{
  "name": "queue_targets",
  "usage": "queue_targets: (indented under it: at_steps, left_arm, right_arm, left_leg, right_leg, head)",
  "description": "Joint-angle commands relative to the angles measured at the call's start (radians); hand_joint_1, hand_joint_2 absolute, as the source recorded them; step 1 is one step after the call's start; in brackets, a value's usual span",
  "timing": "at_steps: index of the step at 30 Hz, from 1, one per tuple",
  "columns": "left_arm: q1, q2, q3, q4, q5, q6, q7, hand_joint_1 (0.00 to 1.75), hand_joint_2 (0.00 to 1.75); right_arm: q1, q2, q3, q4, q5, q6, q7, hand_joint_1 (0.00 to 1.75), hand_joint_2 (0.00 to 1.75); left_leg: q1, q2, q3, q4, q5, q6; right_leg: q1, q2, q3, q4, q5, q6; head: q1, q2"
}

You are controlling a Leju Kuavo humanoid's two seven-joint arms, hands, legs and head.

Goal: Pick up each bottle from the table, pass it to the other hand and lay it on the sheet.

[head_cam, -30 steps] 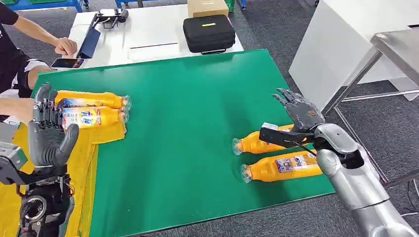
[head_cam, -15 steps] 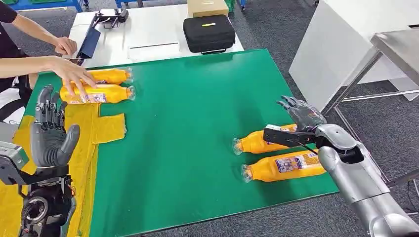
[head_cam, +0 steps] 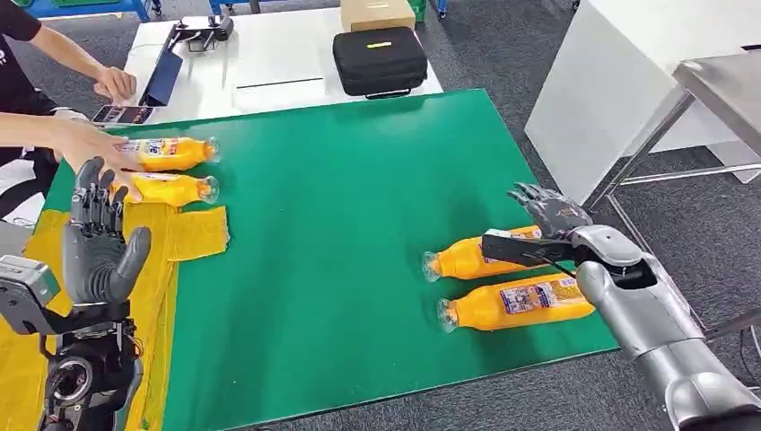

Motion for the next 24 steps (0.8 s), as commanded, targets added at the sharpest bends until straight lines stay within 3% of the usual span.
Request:
queue_targets:
  at_steps: [1,12,24]
  left_arm:
    - [-0.031,-0.007,-0.009,0.081,0.004,0.007,0.013,0.0,1.75]
    - [-0.038,-0.002,-0.012,0.091,0.003,0.016,0.019,0.0,1.75]
    - [-0.04,-0.002,-0.012,0.093,0.004,0.017,0.02,0.0,1.75]
  right_arm:
    - [-0.128,0.036,0.129,0.258,0.008,0.014,-0.008,0.0,1.75]
    - [-0.167,0.055,0.182,0.381,0.0,0.019,-0.03,0.0,1.75]
    - [-0.169,0.056,0.189,0.389,0.0,0.019,-0.031,0.0,1.75]
  left_leg:
    - [0.0,0.001,0.005,-0.001,-0.001,-0.001]
    - [0.0,0.002,0.006,-0.001,-0.002,-0.001]
    - [0.0,0.001,0.006,-0.001,-0.001,-0.001]
  right_leg:
    - [0.0,0.004,0.005,-0.002,0.0,-0.001]
    - [0.0,0.005,0.006,-0.002,-0.001,-0.002]
    - [0.0,0.004,0.006,-0.001,-0.001,-0.002]
  head:
    - [0.0,0.0]
    - [0.0,0.0]
    - [0.0,0.0]
